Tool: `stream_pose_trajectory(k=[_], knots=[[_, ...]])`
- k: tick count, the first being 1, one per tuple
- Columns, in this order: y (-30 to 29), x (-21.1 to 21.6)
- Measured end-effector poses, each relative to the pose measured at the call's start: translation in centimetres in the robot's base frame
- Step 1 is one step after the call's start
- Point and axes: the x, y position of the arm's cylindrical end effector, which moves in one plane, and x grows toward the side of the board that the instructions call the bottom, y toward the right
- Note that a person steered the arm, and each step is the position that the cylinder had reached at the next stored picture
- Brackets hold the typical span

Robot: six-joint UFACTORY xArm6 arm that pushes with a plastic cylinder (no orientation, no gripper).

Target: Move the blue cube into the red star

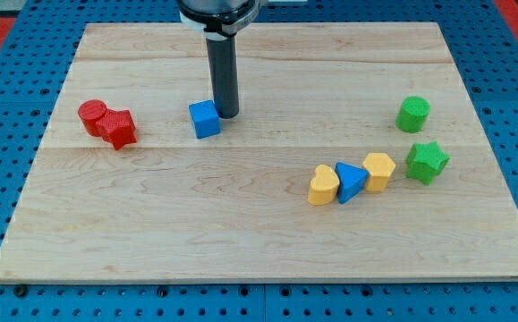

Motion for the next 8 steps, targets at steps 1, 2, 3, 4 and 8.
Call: stream_pose_trajectory(k=[1, 2, 3, 4, 8], knots=[[-0.6, 1.1], [-2.1, 1.1], [-5.2, 1.1], [-8.9, 1.2], [7.2, 11.9]])
